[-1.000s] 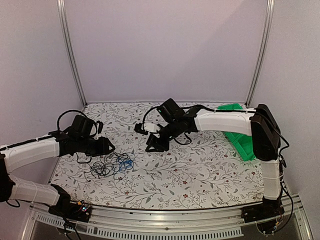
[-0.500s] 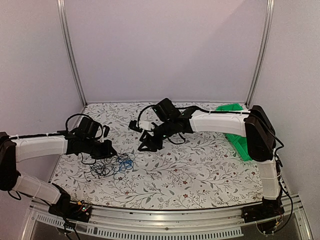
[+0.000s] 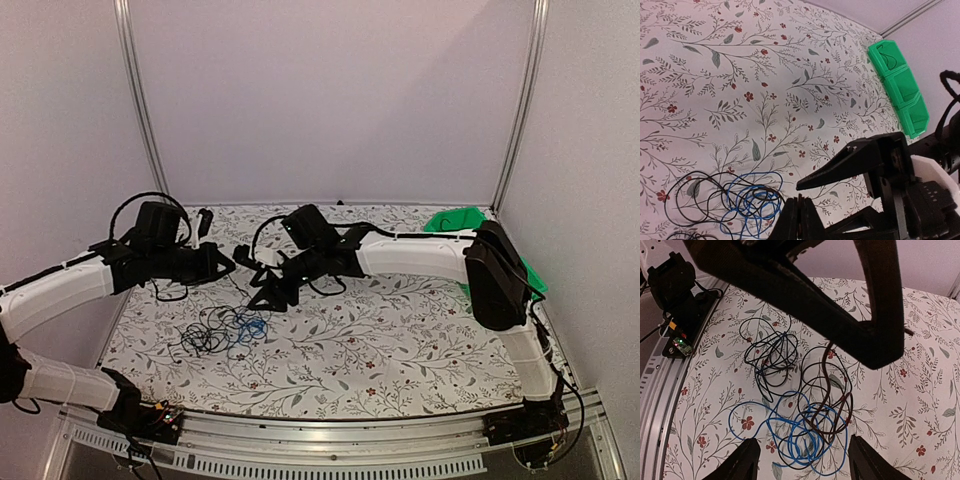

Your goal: Untangle the cables

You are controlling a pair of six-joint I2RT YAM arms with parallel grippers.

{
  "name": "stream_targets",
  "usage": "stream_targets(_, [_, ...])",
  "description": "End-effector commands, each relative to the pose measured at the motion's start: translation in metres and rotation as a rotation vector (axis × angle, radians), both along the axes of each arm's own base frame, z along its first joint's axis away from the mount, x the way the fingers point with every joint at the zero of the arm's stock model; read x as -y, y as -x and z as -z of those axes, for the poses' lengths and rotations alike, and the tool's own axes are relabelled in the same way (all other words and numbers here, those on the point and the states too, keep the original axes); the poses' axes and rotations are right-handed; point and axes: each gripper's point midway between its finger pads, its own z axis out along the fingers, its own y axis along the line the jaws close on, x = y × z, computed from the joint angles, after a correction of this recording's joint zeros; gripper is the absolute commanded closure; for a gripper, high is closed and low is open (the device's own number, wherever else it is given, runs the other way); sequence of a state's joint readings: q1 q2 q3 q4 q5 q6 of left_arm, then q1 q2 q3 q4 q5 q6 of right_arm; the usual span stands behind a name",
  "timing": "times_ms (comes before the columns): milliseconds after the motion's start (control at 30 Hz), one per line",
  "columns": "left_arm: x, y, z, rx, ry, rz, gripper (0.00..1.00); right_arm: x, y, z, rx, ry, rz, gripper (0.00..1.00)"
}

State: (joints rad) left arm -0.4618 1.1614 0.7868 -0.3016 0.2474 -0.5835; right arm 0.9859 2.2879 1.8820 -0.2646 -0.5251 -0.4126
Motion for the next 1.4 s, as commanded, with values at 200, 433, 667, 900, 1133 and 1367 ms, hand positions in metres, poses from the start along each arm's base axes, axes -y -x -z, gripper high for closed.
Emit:
stream_targets(200, [-0.005, 0.002, -0.038, 0.033, 0.02, -0.022, 1.0, -0.04, -0.004, -0.006, -0.135, -0.149, -0.009, 0.41])
stream_targets(433, [-0.009, 0.002, -0.068, 0.074, 0.023, -0.037, 1.0, -0.053, -0.021, 0.015, -0.188, -0.159, 0.082, 0.79])
stream_targets(667, [-0.028, -0.002, -0.122, 0.196, -0.019, -0.104, 1.0, -0.048, -0.015, 0.035, -0.258, -0.129, 0.098, 1.0])
stream_targets(900, [-0.047, -0.005, -0.164, 0.301, -0.086, -0.164, 1.0, -0.038, -0.005, 0.054, -0.311, -0.091, 0.091, 1.0])
stream_targets(1133, [-0.065, -0.006, -0.261, 0.519, -0.085, -0.233, 1.0, -0.036, 0.003, 0.069, -0.358, -0.086, 0.076, 0.87])
stream_targets(1367, [-0.056, -0.005, -0.328, 0.627, -0.033, -0.19, 1.0, -0.048, 0.005, 0.076, -0.36, -0.091, 0.069, 0.85])
